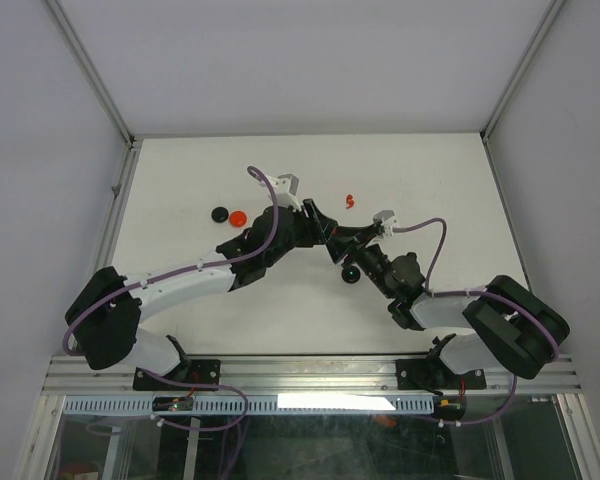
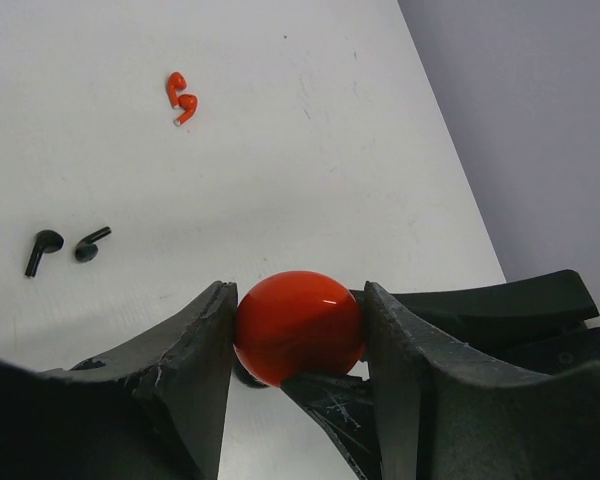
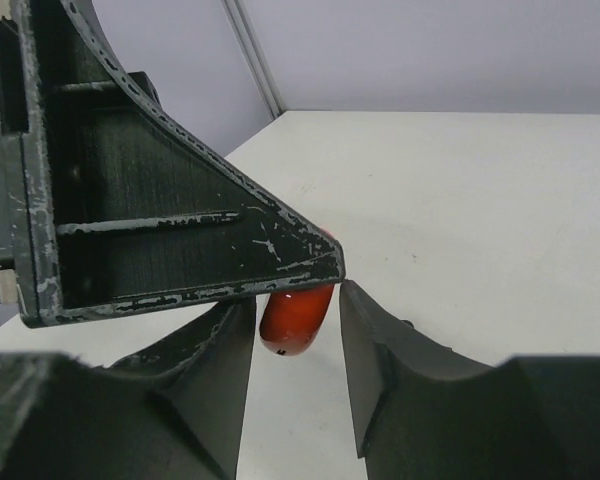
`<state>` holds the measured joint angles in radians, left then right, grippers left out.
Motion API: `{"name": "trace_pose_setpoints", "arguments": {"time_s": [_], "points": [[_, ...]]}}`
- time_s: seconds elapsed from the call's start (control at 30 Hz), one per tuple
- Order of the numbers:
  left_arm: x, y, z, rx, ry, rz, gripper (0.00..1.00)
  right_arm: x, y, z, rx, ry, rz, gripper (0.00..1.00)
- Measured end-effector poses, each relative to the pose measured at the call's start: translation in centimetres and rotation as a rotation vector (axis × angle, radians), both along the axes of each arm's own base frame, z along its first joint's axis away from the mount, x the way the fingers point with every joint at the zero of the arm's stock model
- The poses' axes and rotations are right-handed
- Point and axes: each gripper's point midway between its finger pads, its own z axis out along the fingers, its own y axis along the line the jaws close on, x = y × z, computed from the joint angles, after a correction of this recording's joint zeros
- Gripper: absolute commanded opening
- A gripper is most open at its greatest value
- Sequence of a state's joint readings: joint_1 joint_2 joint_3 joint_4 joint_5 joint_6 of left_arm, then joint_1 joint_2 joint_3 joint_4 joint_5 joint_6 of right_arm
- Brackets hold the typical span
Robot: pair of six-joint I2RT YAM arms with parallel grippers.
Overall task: Insert the wireless bluetooth earbuds into the charging case
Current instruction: Pick up the charging case at the center of the board.
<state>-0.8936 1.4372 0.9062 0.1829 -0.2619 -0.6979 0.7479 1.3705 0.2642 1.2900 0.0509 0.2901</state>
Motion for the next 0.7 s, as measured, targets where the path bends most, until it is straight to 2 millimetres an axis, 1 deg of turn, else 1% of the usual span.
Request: {"name": "trace_pose_setpoints", "arguments": {"time_s": [0.13, 0.23, 0.3, 0.43, 0.5, 0.63, 0.7], "points": [[-0.2, -0.2, 0.2, -0.008, -0.014, 0.008, 0.42, 0.0, -0.1, 0.6, 0.024, -0.014, -0.004, 0.40], [-0.2, -0.2, 0.4, -0.012, -0.029, 0.020, 0.42, -0.1, -0.2, 0.9, 0.037, -0.018, -0.003, 0.33], [-0.3, -0.2, 0.5, -0.013, -0.039, 0.023, 0.43, -0.1, -0.2, 0.9, 0.042, -0.014, -0.004, 0.26], [-0.5, -0.2, 0.8, 0.002, -0.066, 0.017, 0.52, -0.2, -0.3, 0.9, 0.060, -0.007, -0.007, 0.11], [-0.7, 0.0, 0.8, 0.009, -0.083, 0.010, 0.59, -0.4, -0.3, 0.9, 0.067, -0.007, 0.000, 0.06], [-1.5, 0.7, 1.2, 0.023, -0.115, -0.018, 0.68, -0.8, -0.3, 1.3, 0.074, -0.017, 0.016, 0.02], [-2.0, 1.1, 1.9, 0.014, -0.143, -0.041, 0.70, -1.0, -0.3, 1.8, 0.083, -0.029, 0.026, 0.02]]}}
